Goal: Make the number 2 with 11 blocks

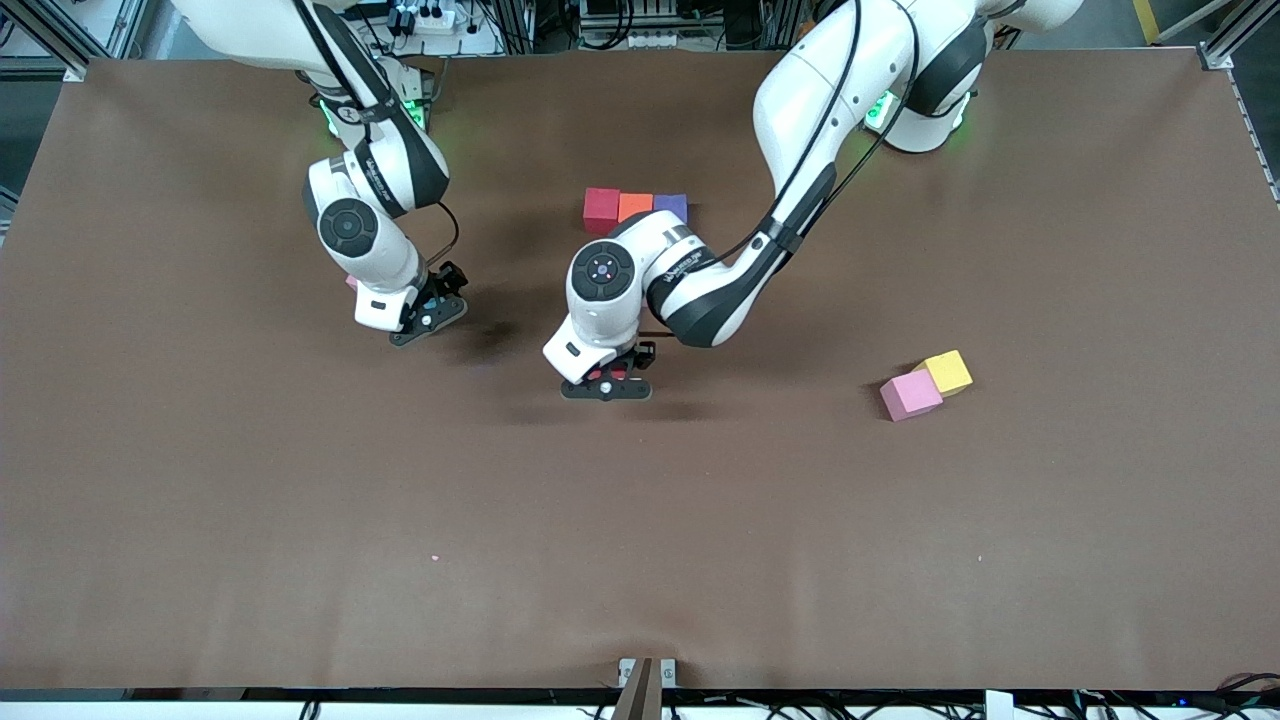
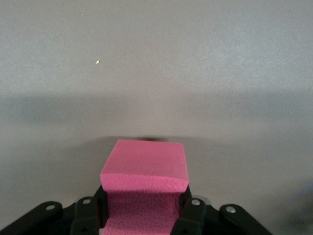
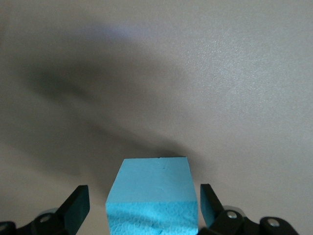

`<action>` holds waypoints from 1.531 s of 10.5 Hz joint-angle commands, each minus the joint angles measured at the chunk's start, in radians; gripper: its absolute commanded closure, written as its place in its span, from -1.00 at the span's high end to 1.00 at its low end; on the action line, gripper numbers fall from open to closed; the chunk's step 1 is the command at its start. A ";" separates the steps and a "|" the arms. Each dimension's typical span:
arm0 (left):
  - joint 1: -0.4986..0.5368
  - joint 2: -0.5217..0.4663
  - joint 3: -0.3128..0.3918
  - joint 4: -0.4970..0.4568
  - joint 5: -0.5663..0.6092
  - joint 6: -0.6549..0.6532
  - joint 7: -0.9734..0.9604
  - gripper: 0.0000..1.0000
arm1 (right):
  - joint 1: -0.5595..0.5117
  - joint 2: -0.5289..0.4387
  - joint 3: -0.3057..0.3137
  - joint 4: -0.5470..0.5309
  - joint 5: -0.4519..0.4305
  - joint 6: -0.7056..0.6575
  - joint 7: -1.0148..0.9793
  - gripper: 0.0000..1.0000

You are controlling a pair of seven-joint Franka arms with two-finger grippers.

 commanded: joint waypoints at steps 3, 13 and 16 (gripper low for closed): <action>-0.019 0.015 0.022 0.021 -0.062 -0.014 -0.012 -0.94 | -0.015 -0.028 0.006 -0.043 -0.015 0.011 -0.012 1.00; -0.033 0.033 0.020 0.004 -0.094 -0.018 -0.009 -0.88 | -0.015 -0.026 0.006 -0.055 -0.015 0.013 -0.013 0.85; -0.040 0.033 0.022 -0.002 -0.102 -0.018 -0.009 -0.87 | -0.007 -0.031 0.006 -0.049 -0.015 0.013 -0.013 -0.68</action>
